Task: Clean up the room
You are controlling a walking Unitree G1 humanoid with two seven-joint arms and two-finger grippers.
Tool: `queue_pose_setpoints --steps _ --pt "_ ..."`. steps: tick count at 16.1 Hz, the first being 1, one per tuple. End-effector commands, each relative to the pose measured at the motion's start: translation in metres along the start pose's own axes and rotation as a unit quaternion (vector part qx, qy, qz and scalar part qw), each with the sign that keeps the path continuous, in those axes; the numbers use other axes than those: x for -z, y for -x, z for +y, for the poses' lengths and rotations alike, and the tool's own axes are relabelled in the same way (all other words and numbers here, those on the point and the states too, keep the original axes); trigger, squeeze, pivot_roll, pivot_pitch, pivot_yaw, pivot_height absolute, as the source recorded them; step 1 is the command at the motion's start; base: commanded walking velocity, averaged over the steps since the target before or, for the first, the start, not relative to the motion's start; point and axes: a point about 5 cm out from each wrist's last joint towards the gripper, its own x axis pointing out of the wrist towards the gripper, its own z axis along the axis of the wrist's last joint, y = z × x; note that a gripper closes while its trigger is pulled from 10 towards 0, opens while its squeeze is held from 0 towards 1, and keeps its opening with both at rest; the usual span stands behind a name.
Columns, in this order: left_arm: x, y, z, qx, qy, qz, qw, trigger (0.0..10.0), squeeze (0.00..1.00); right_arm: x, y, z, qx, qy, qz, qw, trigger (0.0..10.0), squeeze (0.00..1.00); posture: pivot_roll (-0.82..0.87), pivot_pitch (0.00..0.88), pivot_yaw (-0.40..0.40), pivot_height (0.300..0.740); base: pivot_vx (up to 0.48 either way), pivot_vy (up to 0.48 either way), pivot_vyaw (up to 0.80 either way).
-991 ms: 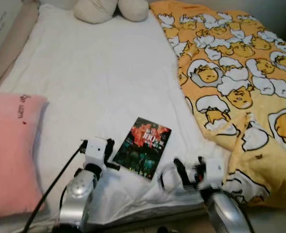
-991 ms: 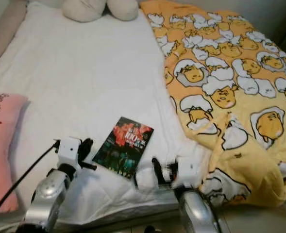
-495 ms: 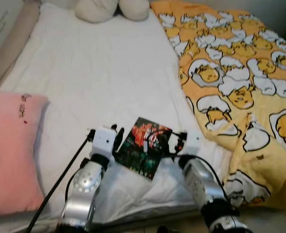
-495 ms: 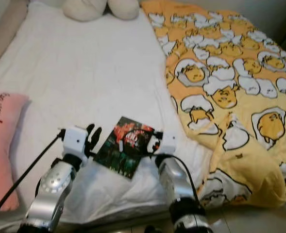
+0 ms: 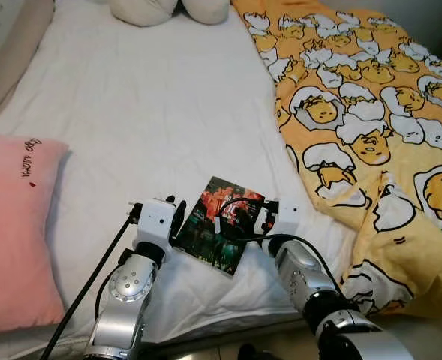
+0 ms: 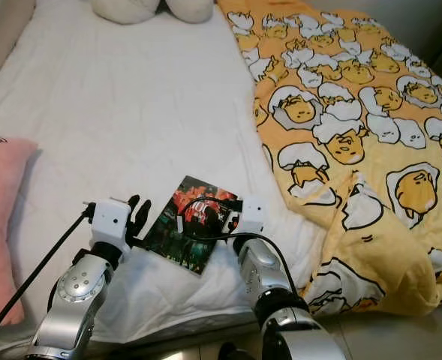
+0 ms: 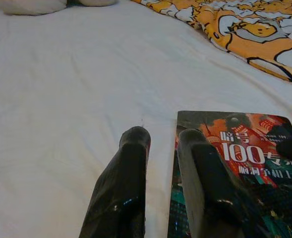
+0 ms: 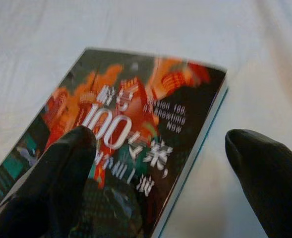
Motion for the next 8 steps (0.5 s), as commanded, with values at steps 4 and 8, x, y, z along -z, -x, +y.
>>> queue_pose_setpoints --steps 4,8 --pt "-0.005 0.007 -0.005 0.011 -0.013 0.002 1.0 10.0 0.0 0.004 -0.002 -0.001 0.011 -0.064 0.022 0.998 10.0 0.0 0.28 0.287 -0.086 0.74 0.0 0.0 0.0" --pt "-0.016 0.018 -0.02 0.108 0.0 -0.011 0.994 10.0 0.0 0.002 -0.006 0.008 -0.008 -0.081 0.029 0.996 10.0 0.0 0.32 0.319 -0.078 0.74 0.0 0.0 0.0"
